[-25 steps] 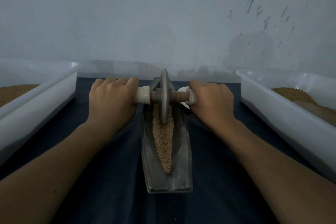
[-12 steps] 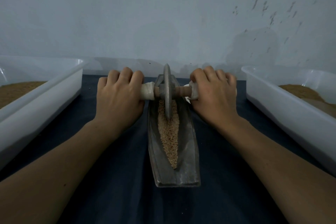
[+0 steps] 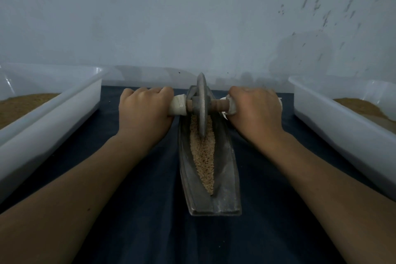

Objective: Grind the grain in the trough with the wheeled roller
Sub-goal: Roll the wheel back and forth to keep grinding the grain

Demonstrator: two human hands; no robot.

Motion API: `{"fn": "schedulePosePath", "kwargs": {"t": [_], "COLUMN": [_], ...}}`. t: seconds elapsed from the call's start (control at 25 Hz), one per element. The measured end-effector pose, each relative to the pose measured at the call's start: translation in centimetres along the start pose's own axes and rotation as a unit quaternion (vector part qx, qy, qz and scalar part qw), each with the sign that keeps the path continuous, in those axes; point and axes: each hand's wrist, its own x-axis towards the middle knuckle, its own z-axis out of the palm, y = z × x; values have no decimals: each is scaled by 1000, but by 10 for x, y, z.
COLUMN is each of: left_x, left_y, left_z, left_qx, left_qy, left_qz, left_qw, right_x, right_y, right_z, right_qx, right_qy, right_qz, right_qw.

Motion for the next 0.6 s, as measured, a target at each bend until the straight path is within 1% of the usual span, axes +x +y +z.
{"fn": "schedulePosePath", "kwargs": {"t": [0.08, 0.16, 0.24, 0.36, 0.44, 0.52, 0.6], "left_x": [1, 0, -3, -14, -18, -17, -10], "left_y": [2, 3, 5, 5, 0, -6, -8], "left_z": [-2, -11, -29, -64, -92, -112, -114], "left_qx": [14, 25, 34, 29, 19, 20, 23], "left_qy": [-32, -77, -126, -185, -231, -268, -299], "left_qz": [-10, -15, -6, 13, 39, 66, 73], "left_qw": [999, 997, 991, 982, 972, 961, 951], "right_x": [3, 3, -3, -26, -39, -39, -30], "right_y": [-4, -9, -11, -8, -1, 9, 16], "right_z": [-5, -17, -38, -74, -99, -117, -123], "right_qx": [-27, -40, -30, -11, 2, 9, 1], "right_qy": [-36, -94, -139, -182, -210, -215, -257], "right_qz": [9, 1, -15, -33, -58, -97, -135], "right_qw": [999, 995, 990, 983, 976, 972, 957]}}
